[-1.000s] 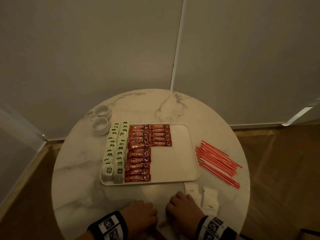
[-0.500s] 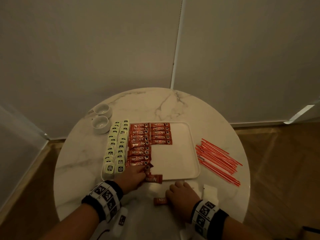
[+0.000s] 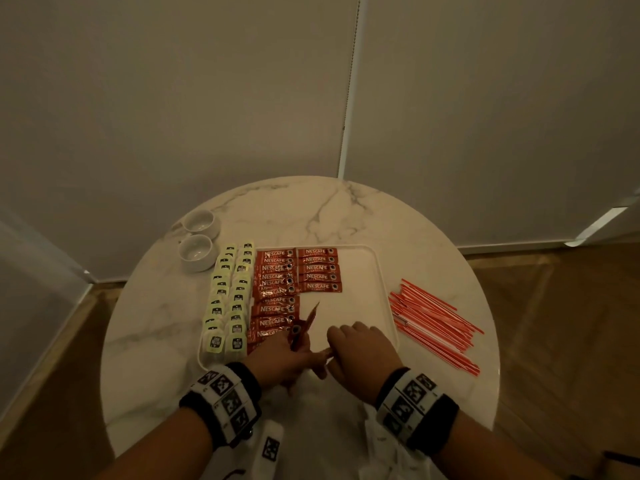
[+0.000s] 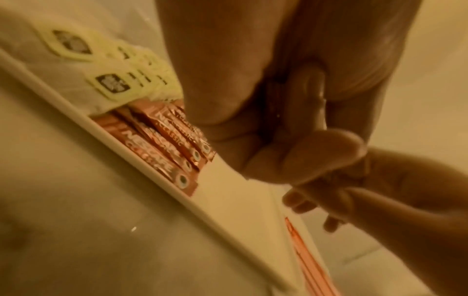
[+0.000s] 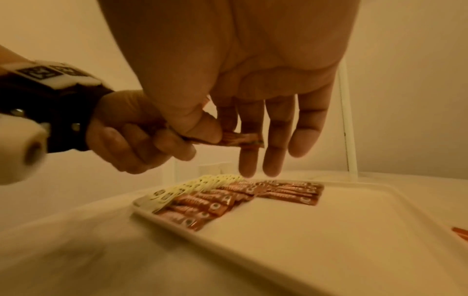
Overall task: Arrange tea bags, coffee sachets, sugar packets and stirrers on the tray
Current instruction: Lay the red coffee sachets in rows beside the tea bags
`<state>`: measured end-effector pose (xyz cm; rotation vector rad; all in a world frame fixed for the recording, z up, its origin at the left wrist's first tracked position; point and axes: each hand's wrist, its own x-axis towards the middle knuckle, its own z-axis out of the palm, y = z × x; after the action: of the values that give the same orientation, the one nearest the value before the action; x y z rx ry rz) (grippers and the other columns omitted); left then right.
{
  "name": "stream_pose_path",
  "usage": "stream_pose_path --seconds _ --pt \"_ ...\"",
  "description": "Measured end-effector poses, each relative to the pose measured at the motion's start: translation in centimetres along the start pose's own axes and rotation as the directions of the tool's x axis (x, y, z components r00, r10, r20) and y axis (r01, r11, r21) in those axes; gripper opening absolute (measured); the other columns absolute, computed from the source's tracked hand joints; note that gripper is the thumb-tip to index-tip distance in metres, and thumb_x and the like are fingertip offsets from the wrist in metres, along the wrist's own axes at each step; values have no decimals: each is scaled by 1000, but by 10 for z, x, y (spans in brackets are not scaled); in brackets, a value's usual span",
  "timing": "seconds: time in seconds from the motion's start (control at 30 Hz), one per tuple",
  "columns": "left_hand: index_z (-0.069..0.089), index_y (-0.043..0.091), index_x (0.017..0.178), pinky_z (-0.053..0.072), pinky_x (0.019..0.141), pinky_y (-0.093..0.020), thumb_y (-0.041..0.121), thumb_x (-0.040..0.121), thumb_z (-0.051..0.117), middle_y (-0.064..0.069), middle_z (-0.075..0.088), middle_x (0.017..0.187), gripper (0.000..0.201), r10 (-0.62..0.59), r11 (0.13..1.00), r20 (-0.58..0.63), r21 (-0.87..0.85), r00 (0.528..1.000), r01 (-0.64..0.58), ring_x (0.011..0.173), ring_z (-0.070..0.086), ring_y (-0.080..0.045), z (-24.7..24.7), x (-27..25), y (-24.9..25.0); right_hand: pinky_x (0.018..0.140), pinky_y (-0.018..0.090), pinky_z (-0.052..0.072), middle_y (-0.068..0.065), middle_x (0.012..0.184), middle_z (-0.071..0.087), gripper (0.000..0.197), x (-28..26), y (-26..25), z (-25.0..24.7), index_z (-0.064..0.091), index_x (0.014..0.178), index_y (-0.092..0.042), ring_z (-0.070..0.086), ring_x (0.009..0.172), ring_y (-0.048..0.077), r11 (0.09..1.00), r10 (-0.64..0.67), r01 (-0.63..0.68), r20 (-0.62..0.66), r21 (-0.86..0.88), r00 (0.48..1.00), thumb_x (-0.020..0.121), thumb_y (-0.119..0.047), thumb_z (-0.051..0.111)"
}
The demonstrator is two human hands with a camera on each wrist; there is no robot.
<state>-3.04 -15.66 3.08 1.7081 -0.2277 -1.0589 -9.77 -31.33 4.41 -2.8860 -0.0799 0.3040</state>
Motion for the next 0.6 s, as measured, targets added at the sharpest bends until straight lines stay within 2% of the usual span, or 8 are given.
stream_pose_path --seconds 0.07,0.1,0.2,0.27,0.33,0.47,0.53,0.6 --pt "45 11 63 43 43 -24 17 83 72 -14 66 70 33 55 998 -7 -18 998 -55 50 56 -11 -5 2 6 77 32 48 -4 89 57 13 8 6 -6 52 97 -22 53 83 16 975 62 -70 44 212 997 89 -32 52" --pt "46 11 64 43 43 -24 15 83 71 -12 65 68 32 65 998 -14 8 998 -65 52 58 -13 -7 3 8 74 31 51 -3 85 58 8 13 12 -8 54 91 -21 55 78 14 901 102 -129 85 414 991 88 -28 57" --pt "53 6 72 50 51 -30 11 83 70 -7 71 71 20 48 996 -17 81 999 -46 66 59 -32 -19 9 14 57 26 50 5 77 65 7 23 30 -12 58 86 -12 61 65 15 468 162 -236 180 852 970 85 -8 64" --pt "59 -4 91 57 74 -44 13 82 71 -9 74 80 23 26 993 -42 112 999 -21 81 65 -39 -26 14 15 53 24 48 9 75 66 9 31 40 -9 59 88 -7 60 60 16 341 162 -238 193 910 968 84 1 63" --pt "62 -1 101 52 90 -47 16 81 72 -6 74 85 29 19 985 -114 170 993 1 87 69 -27 -32 23 13 53 26 47 10 72 66 12 44 48 -2 61 88 -7 59 60 17 341 204 -239 176 909 963 84 4 62" --pt "67 17 88 53 85 -41 29 84 68 -3 71 88 12 82 970 -400 243 913 19 84 67 -20 -33 37 9 52 25 47 8 70 64 11 77 65 19 60 87 -10 59 60 17 438 423 -363 168 822 891 86 1 59" --pt "66 19 90 51 79 -34 35 90 61 -7 70 90 17 117 965 -387 263 915 -12 85 66 -23 -27 36 11 56 23 49 4 73 62 15 90 66 27 58 83 -14 58 62 15 500 458 -402 160 767 875 85 1 58" --pt "63 23 92 50 77 -32 42 94 51 -2 68 87 23 116 942 -278 336 954 -17 79 63 -18 -19 36 13 75 29 52 2 82 62 17 102 65 36 58 81 -18 60 78 18 573 476 -422 134 703 869 84 -1 57"
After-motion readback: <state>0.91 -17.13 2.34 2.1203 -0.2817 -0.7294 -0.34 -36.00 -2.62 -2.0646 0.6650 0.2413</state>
